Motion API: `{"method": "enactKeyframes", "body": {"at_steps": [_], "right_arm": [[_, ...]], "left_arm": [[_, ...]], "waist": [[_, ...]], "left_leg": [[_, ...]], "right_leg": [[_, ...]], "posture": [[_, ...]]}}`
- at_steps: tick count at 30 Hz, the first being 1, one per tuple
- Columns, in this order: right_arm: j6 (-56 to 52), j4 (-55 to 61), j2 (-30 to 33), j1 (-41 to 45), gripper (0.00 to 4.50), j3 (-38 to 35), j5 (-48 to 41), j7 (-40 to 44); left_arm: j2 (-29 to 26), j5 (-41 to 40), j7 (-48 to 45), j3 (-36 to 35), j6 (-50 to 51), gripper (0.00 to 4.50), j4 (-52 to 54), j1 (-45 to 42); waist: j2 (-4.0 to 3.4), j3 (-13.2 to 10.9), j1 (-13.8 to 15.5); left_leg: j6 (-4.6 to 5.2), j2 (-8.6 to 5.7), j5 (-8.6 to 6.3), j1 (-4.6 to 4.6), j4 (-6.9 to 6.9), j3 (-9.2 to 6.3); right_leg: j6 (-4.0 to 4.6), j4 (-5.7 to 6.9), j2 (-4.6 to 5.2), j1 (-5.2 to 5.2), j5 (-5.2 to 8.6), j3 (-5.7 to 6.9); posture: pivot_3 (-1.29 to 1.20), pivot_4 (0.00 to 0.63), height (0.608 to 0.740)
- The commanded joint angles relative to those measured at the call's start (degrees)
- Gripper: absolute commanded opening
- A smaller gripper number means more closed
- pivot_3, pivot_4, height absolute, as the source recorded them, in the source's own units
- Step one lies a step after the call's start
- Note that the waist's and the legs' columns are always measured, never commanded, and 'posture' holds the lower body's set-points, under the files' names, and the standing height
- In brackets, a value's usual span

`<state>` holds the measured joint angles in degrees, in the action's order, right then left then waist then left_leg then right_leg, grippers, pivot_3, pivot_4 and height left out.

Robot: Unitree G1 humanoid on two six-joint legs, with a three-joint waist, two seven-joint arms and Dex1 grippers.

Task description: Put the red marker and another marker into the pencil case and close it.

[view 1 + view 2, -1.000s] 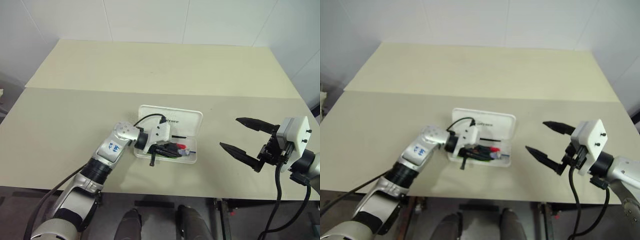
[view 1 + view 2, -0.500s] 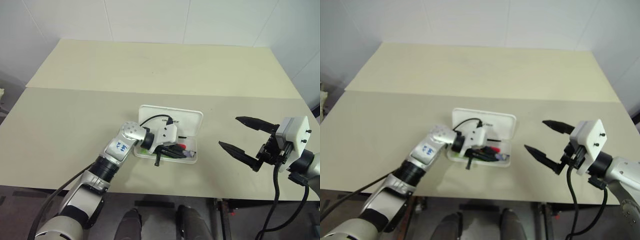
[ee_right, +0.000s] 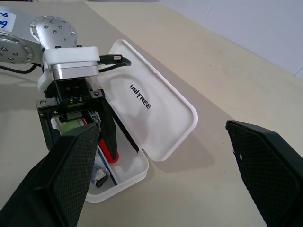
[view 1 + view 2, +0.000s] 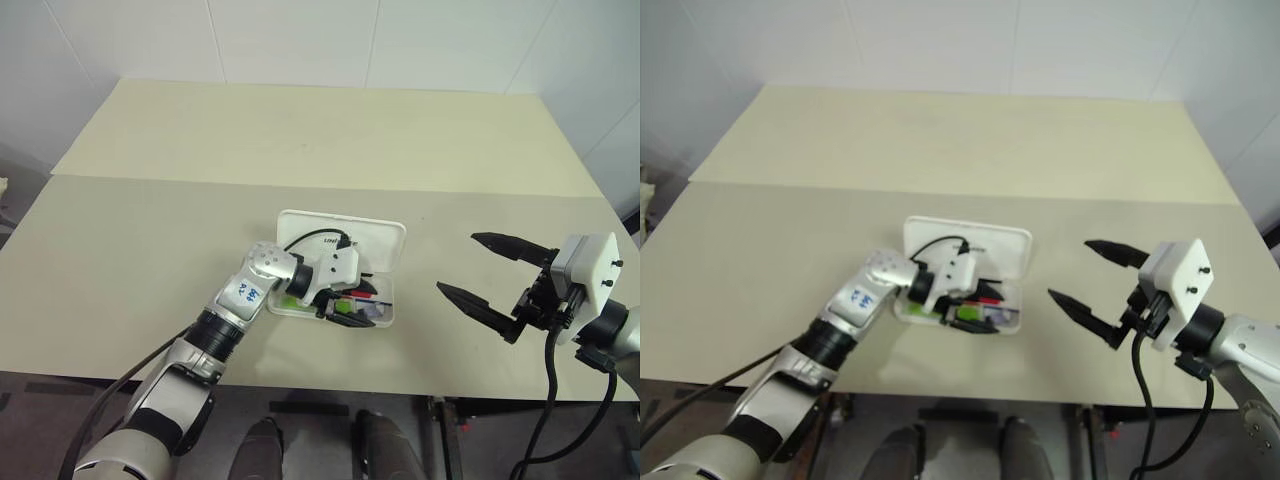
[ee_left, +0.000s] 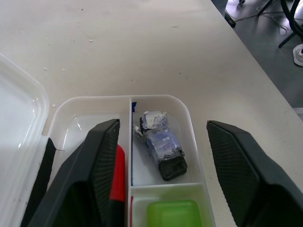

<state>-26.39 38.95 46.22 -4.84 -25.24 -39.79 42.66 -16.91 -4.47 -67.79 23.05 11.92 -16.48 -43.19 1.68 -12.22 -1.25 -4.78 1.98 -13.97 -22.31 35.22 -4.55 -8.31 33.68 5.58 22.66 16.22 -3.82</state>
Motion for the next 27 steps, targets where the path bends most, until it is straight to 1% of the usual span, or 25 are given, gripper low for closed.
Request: {"method": "enactKeyframes", "body": {"at_steps": [1, 2, 5, 8, 9, 11, 13, 15, 17, 19, 21, 25, 27], "right_arm": [[0.74, 0.87, -0.35, 1.10, 4.50, -0.17, -0.59, -0.29], [0.79, 0.66, -0.38, 1.33, 4.50, 0.06, -0.54, -0.25], [1.02, -0.13, -0.46, 2.22, 4.50, 0.81, -0.27, 0.16], [1.34, -1.11, -0.39, 3.26, 4.50, 1.55, -0.07, 0.72], [1.48, -1.40, -0.32, 3.48, 4.50, 1.72, 0.00, 0.91], [1.80, -2.22, -0.09, 3.91, 4.50, 1.94, 0.11, 1.60], [2.05, -3.29, 0.12, 4.80, 4.50, 2.41, 0.25, 2.46], [2.34, -4.48, 0.42, 6.04, 4.50, 3.25, 0.62, 3.47], [2.72, -5.42, 0.56, 6.82, 4.50, 3.61, 0.91, 4.26], [3.06, -6.41, 0.58, 7.55, 4.50, 3.79, 1.18, 4.96], [3.63, -7.89, 0.74, 8.83, 4.50, 4.43, 1.73, 6.13], [4.29, -9.89, 0.83, 10.54, 4.50, 5.42, 2.54, 7.73], [4.82, -11.45, 0.83, 12.28, 4.50, 6.62, 3.14, 8.91]], "left_arm": [[-0.17, -2.48, -0.21, -2.54, 1.62, 2.85, 3.68, -0.95], [-0.35, -3.58, -0.74, -3.24, 2.68, 2.85, 4.70, -0.88], [-1.56, -6.57, -2.16, -5.54, 4.95, 3.37, 8.16, -0.34], [-3.79, -8.99, -1.93, -8.33, 7.28, 4.35, 11.42, 0.68], [-4.29, -9.45, -1.64, -9.25, 6.78, 4.45, 12.05, 1.10], [-5.93, -11.15, -2.47, -11.01, 6.64, 4.45, 14.07, 2.55], [-8.38, -14.56, -4.12, -14.05, 7.24, 4.45, 16.79, 5.07], [-12.25, -16.32, -5.05, -17.06, 7.69, 4.45, 18.44, 8.65], [-14.86, -17.10, -5.52, -19.01, 6.79, 4.45, 18.38, 10.71], [-16.21, -17.80, -5.11, -21.11, 5.32, 4.45, 17.38, 11.64], [-17.60, -19.49, -3.98, -25.21, 5.07, 4.45, 16.39, 12.84], [-19.75, -21.52, -4.39, -28.78, 4.86, 4.45, 16.56, 14.76], [-20.72, -23.24, -3.93, -32.49, 3.99, 4.45, 15.55, 16.08]], "waist": [[0.00, 0.00, 0.00], [0.00, 0.00, 0.00], [0.00, 0.00, -0.10], [0.00, 0.00, -0.23], [-0.01, 0.00, -0.19], [-0.01, 0.00, -0.23], [-0.02, 0.00, -0.32], [-0.03, 0.00, -0.47], [-0.05, -0.01, -0.44], [-0.05, -0.02, -0.29], [-0.05, -0.02, -0.02], [-0.05, -0.02, -0.14], [-0.05, -0.02, -0.27]], "left_leg": [[0.00, 0.00, 0.00, 0.00, 0.00, 0.00], [0.00, 0.00, 0.00, 0.00, 0.00, 0.00], [0.00, 0.00, 0.00, 0.02, 0.00, 0.00], [0.00, 0.00, 0.00, 0.05, 0.00, 0.00], [0.00, 0.00, 0.00, 0.07, 0.00, 0.00], [0.00, 0.00, 0.00, 0.08, 0.00, 0.00], [0.00, 0.00, 0.00, 0.09, 0.00, 0.00], [0.00, 0.01, 0.00, 0.11, -0.03, 0.00], [0.00, 0.02, 0.00, 0.15, -0.05, 0.00], [0.00, 0.02, 0.00, 0.15, -0.04, 0.00], [-0.01, 0.00, 0.01, 0.11, 0.01, 0.00], [-0.01, 0.00, 0.01, 0.09, 0.03, 0.00], [-0.01, 0.01, 0.01, 0.10, 0.01, 0.00]], "right_leg": [[0.00, 0.01, 0.00, 0.00, 0.00, 0.00], [0.00, 0.01, 0.00, 0.00, 0.00, 0.00], [0.00, 0.04, 0.00, 0.00, 0.00, 0.00], [-0.02, 0.10, 0.00, 0.00, 0.00, 0.00], [-0.05, 0.15, 0.00, 0.00, 0.01, 0.00], [-0.07, 0.16, 0.00, 0.00, 0.00, -0.01], [-0.07, 0.16, 0.00, -0.01, 0.00, -0.02], [-0.08, 0.18, -0.01, 0.00, 0.00, -0.02], [-0.11, 0.24, -0.01, 0.01, 0.00, -0.03], [-0.09, 0.25, -0.01, 0.01, 0.01, -0.03], [0.06, 0.19, 0.01, -0.03, 0.08, -0.03], [0.06, 0.18, 0.01, -0.03, 0.08, -0.03], [0.05, 0.19, 0.01, -0.02, 0.07, -0.03]], "posture": [[0.00, 0.150, 0.740], [0.00, 0.150, 0.740], [0.00, 0.150, 0.740], [0.00, 0.150, 0.740], [0.00, 0.150, 0.740], [0.00, 0.150, 0.740], [0.00, 0.150, 0.740], [0.00, 0.150, 0.740], [0.00, 0.150, 0.740], [0.00, 0.150, 0.740], [0.00, 0.150, 0.740], [0.00, 0.150, 0.740], [0.00, 0.150, 0.740]]}}
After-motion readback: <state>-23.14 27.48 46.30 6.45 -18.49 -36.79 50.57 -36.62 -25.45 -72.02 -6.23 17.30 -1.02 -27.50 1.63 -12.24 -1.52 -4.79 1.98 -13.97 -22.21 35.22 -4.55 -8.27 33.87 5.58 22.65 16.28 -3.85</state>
